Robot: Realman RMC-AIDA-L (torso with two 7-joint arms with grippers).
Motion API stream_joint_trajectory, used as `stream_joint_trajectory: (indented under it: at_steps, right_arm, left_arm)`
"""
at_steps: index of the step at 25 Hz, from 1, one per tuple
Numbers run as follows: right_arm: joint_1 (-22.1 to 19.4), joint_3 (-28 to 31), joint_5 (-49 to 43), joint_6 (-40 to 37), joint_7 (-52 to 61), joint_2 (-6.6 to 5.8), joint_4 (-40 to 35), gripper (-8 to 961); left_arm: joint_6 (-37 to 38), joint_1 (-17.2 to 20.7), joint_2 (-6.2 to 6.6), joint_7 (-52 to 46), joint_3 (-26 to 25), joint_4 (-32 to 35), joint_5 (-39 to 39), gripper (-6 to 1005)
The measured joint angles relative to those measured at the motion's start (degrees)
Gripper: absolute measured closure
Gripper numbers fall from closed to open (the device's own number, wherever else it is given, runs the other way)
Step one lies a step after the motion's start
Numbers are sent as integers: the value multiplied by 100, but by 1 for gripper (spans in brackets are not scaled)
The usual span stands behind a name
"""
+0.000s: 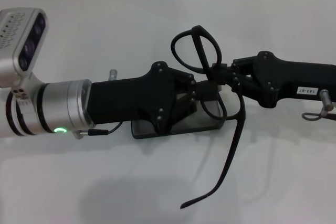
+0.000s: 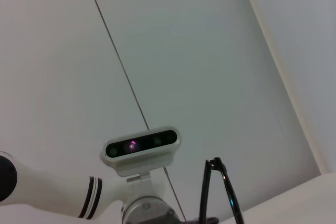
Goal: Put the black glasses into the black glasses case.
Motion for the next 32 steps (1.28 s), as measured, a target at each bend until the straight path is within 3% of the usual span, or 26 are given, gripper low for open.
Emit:
stream_joint_trajectory:
  at_steps: [24, 30, 32]
  right_arm:
    - [-29, -10, 10, 132, -68, -17, -5, 889]
    - [-90, -6, -13, 469, -169, -68, -90, 889]
    - [-117, -6, -35, 626, -230, -100, -106, 889]
  left_arm:
    - [50, -63, 45, -80, 87, -99, -143, 995]
    - [310, 1, 128, -527, 88, 307, -67, 995]
    - [422, 12, 231, -766, 88, 428, 17, 995]
